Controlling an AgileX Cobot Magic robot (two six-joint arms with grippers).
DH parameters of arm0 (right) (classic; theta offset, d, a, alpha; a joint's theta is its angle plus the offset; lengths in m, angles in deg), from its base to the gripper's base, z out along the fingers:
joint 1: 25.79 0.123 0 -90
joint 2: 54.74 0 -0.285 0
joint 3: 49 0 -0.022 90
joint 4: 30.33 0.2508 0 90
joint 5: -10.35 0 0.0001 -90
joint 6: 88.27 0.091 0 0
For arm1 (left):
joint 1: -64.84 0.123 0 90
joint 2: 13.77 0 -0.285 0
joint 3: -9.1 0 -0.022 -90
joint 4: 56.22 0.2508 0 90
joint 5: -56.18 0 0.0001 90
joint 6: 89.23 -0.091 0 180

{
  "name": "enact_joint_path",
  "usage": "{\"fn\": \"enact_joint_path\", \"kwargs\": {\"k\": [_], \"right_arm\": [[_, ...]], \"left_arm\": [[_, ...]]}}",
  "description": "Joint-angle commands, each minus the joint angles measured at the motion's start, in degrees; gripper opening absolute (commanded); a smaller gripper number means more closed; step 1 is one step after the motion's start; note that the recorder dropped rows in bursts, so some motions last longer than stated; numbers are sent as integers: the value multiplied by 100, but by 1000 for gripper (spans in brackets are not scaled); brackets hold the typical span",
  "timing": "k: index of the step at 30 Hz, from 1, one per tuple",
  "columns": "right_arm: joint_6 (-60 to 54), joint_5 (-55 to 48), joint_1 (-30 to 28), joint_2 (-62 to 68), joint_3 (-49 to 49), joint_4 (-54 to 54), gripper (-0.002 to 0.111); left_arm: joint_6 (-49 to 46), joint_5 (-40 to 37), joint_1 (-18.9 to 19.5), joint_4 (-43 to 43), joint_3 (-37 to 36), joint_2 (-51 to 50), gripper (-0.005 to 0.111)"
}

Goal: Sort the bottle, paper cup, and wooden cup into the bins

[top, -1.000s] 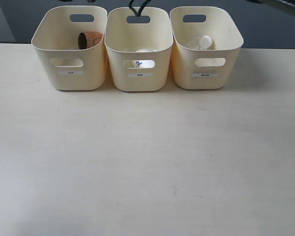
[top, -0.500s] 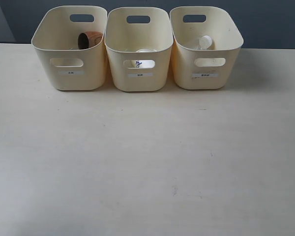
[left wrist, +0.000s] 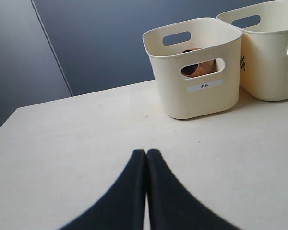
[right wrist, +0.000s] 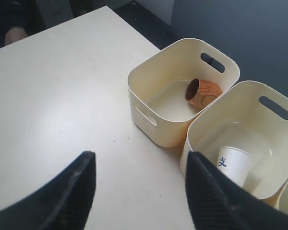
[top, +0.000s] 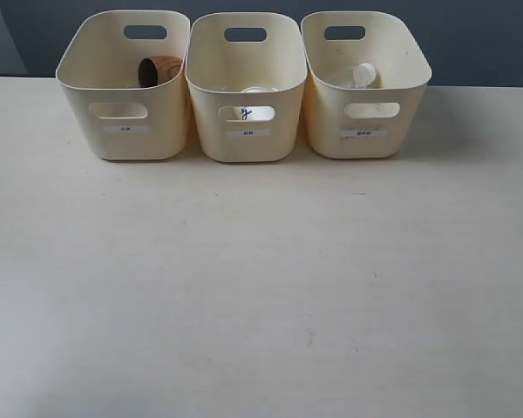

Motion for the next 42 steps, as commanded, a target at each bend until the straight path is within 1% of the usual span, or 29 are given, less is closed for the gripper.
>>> {"fn": "enact_joint_path", "kwargs": {"k": [1,16,24,27,31,35,42], "right_arm": [[28,106,-40,-709,512,-114,54],[244,365,-40,-3005,2609,-452,54],[427,582,-40,-4327,4251,-885,54],[757,895,-40,-4844,4951,-1117,54],[1255,1610,-40,-5685,5973,-1262,54],[1255,1814,-40,-6169,6433,-1262,54],[1255,1531,-40,-6642,7003,-1046,54]], "left_arm": [[11,27,-18,0,-7,28,0],[11,38,-18,0,-7,28,0],[11,38,-18,0,-7,28,0],[11,38,-18,0,-7,28,0],[11,38,-18,0,-7,28,0],[11,38,-18,0,-7,28,0],[11,38,-18,0,-7,28,0]]}}
